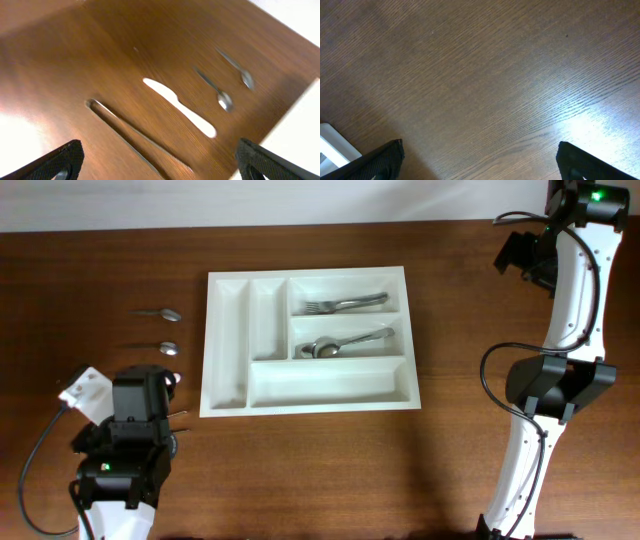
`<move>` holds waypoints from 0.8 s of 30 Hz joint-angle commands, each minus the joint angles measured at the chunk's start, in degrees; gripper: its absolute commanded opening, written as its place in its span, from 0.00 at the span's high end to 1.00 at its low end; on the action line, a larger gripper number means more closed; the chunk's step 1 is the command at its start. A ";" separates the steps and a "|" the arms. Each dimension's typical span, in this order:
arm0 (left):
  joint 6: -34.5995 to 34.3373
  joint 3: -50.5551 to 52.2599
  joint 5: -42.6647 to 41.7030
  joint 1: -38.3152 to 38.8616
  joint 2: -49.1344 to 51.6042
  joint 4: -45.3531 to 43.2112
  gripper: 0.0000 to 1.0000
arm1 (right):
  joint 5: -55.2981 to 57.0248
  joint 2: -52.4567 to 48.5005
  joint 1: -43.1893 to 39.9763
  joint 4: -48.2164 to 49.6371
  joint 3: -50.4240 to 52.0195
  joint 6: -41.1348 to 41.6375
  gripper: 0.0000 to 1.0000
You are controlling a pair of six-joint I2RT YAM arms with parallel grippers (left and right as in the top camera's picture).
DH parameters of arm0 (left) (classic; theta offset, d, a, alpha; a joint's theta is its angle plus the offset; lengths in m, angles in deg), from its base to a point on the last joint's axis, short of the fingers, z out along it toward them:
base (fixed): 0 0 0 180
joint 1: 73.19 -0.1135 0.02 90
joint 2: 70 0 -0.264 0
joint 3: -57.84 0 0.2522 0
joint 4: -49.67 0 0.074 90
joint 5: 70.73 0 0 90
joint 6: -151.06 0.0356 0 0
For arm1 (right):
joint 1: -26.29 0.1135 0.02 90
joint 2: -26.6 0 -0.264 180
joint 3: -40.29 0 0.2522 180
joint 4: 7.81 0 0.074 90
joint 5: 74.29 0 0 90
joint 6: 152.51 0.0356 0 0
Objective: Pack container
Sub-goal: 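Move the left gripper toward the metal tongs at lower left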
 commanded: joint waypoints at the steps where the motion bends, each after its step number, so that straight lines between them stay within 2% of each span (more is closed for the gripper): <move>1: 0.94 -1.18 -12.96 0.22 -0.26 -0.22 0.01 | -0.09 1.84 -0.26 -0.33 -0.85 -0.42 0.01; 5: 0.92 -1.18 -20.74 0.22 -0.48 1.44 0.01 | -0.09 1.84 -0.26 -0.33 -0.85 -0.42 0.01; 11: 0.92 -1.38 -22.03 0.22 -0.68 -0.37 0.01 | -0.11 1.84 -0.26 -0.33 -0.85 -0.42 0.01; 14: -0.11 -1.40 -17.55 -0.31 -0.68 -0.07 0.01 | -0.11 1.84 -0.26 -0.33 -0.85 -0.42 0.01; 16: -7.82 -1.40 -14.40 -1.68 -0.68 3.26 0.01 | -0.11 1.84 -0.26 -0.33 -0.85 -0.42 0.01; 17: -17.55 -1.40 -11.30 -3.65 -0.55 8.28 0.01 | -0.09 1.84 -0.26 -0.33 -0.85 -0.42 0.01; 19: -26.91 -1.40 -8.83 -6.43 0.00 13.73 0.01 | -0.09 1.84 -0.26 -0.33 -0.85 -0.42 0.01; 21: -29.51 -1.40 -8.09 -9.49 0.83 16.28 0.01 | -0.09 1.84 -0.26 -0.33 -0.85 -0.42 0.01; 24: -29.59 -1.40 -7.96 -13.42 1.60 16.92 0.01 | -0.09 1.84 -0.26 -0.33 -0.85 -0.42 0.01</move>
